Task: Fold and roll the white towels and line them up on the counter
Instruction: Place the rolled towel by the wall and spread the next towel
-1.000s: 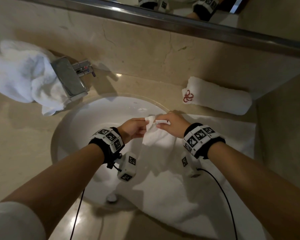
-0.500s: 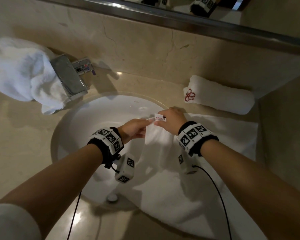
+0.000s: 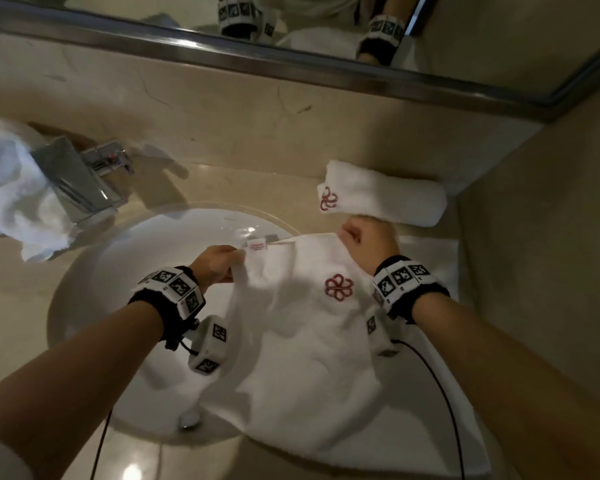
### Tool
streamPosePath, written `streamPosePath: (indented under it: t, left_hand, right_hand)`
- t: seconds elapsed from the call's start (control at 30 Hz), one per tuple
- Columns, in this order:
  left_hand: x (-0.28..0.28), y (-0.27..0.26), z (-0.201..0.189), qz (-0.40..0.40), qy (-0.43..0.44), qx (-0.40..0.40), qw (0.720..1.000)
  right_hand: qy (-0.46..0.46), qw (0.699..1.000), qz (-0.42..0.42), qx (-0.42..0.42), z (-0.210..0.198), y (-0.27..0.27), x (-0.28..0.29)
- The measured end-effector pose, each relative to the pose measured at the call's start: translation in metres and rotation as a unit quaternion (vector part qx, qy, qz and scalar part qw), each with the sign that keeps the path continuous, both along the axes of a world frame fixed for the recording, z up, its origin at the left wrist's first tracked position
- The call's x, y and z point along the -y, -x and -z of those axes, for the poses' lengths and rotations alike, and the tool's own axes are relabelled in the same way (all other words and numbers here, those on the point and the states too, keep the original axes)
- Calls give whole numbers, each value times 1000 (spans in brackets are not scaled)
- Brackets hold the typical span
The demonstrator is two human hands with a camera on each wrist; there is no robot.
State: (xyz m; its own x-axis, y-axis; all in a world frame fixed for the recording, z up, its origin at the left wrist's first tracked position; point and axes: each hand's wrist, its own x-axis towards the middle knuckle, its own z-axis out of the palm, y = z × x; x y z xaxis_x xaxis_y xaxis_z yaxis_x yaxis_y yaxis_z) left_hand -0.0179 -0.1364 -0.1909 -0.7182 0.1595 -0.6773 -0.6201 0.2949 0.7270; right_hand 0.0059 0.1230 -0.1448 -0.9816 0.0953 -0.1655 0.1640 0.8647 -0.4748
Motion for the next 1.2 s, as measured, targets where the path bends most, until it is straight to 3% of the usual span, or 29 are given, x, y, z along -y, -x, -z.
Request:
streamPosePath:
  t: [0.07,0.17,0.27,0.5,0.6,0.7,0.8,1.0,1.1,1.2]
  left_hand:
    - [-10,4,-1,1,14,-2,1000]
    - [-24,7,-1,-1,46,8,999]
    - [-31,10,1,11,83,15,996]
    - [-38,18,12,-4,147,9,989]
    - [-37,14,3,-10,160,10,987]
    - [-27,7,-4,-15,172,0,985]
    - [-10,-1,-14,-25,188,-32,981]
    - [19,-30,-61,-52,214,-136,966]
    - [41,-29,-71,-60,215,-189,956]
    - [43,-39,-113,-93,191,-240,947]
  right_hand:
    - [15,991,130,2,0,-8,-34]
    - [7,948,317,17,7,-18,-87]
    - [3,903,422,78,19,-27,-124]
    - [-11,909,398,125,29,-23,-132]
    - [65,877,457,132,32,-22,-132]
    - [160,843,510,59,32,-26,-129]
    - [182,863,471,-3,21,-31,-128]
    - [163,900,400,-50,-28,-46,-119]
    - [156,902,393,-85,-57,-53,-107]
    - [177,891,396,-135,-96,-66,-95]
